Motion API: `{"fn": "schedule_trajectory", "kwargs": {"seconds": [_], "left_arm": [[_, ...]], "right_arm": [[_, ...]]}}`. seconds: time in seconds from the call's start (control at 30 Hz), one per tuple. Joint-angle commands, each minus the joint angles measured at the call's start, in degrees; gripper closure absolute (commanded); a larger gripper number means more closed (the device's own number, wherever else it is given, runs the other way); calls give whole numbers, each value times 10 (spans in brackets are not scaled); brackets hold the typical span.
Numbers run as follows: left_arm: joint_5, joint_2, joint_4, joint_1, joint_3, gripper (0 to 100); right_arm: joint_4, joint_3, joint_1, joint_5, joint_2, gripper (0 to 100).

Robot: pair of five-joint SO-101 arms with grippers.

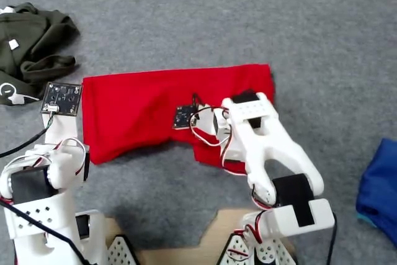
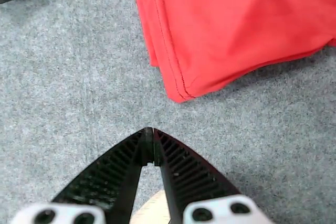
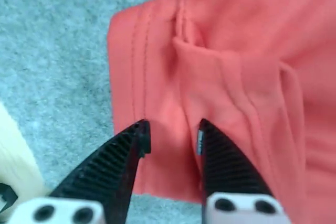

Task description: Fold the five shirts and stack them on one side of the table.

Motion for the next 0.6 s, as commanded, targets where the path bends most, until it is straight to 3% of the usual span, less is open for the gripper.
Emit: {"fn": "schedule_trajectory", "kwargs": {"seconds": [0.0,0.23,0.57], "left_arm": [[-15,-5,3,-4,-26,980],[-47,-5,3,-5,-25,980],[-51,-5,4,-16,-22,980]], "right_arm": [[51,-35,17,-5,-25,780],[162,-157,22,-68,-58,644],[269,-173,0,-79,-63,638]]}}
